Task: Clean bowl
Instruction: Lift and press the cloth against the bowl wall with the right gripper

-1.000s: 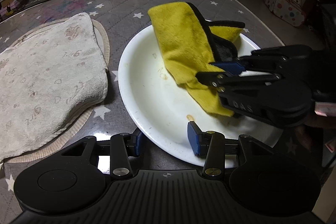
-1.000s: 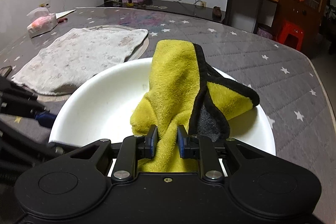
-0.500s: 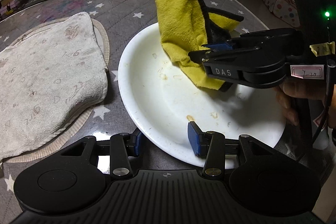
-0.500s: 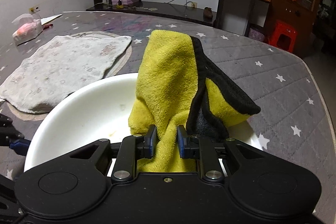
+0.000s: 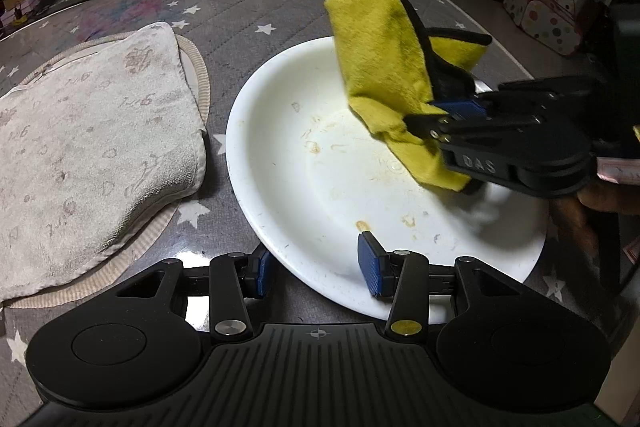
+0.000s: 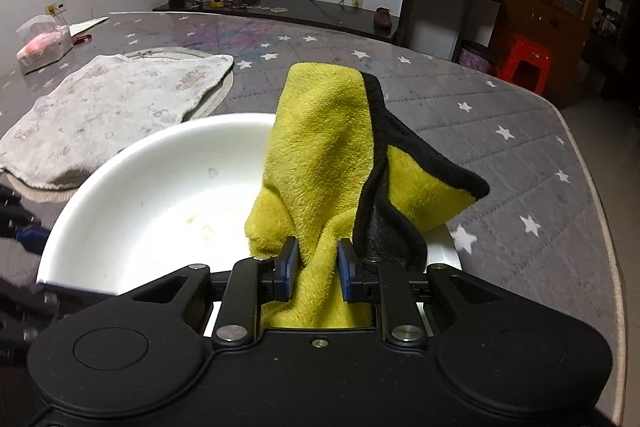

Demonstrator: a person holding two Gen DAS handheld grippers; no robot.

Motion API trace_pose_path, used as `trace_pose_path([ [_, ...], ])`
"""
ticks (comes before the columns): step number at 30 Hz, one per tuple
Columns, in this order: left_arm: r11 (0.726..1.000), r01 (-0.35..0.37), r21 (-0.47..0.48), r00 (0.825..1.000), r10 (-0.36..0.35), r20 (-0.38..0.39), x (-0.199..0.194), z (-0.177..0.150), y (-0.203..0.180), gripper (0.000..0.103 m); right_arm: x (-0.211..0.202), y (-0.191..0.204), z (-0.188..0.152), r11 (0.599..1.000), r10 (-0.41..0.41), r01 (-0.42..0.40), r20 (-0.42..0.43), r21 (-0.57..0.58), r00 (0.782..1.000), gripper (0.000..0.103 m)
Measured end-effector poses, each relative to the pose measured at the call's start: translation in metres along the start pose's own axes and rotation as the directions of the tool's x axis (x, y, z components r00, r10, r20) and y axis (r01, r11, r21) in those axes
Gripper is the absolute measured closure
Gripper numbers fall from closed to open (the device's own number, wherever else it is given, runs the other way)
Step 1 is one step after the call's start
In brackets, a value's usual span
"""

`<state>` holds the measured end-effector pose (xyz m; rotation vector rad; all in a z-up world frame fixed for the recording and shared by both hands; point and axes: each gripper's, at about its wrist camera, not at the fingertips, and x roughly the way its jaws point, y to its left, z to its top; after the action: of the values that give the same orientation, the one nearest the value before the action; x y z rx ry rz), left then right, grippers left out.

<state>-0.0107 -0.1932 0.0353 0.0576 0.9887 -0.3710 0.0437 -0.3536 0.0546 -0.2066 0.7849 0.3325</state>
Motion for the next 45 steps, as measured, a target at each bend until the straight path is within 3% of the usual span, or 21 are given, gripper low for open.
trace_pose_path([
  [22, 1.0, 0.001, -0.002, 1.0, -0.001, 0.003, -0.002, -0.001, -0.001, 0.058, -0.022, 0.023, -0.014, 0.994, 0.095, -0.097, -0.034, -0.058, 0.995, 0.081],
  [45, 0.999, -0.037, -0.01, 0.999, 0.037, 0.004, 0.003, 0.01, 0.005, 0.064, 0.014, 0.014, 0.016, 0.998, 0.05, -0.049, 0.018, -0.025, 0.999, 0.082],
])
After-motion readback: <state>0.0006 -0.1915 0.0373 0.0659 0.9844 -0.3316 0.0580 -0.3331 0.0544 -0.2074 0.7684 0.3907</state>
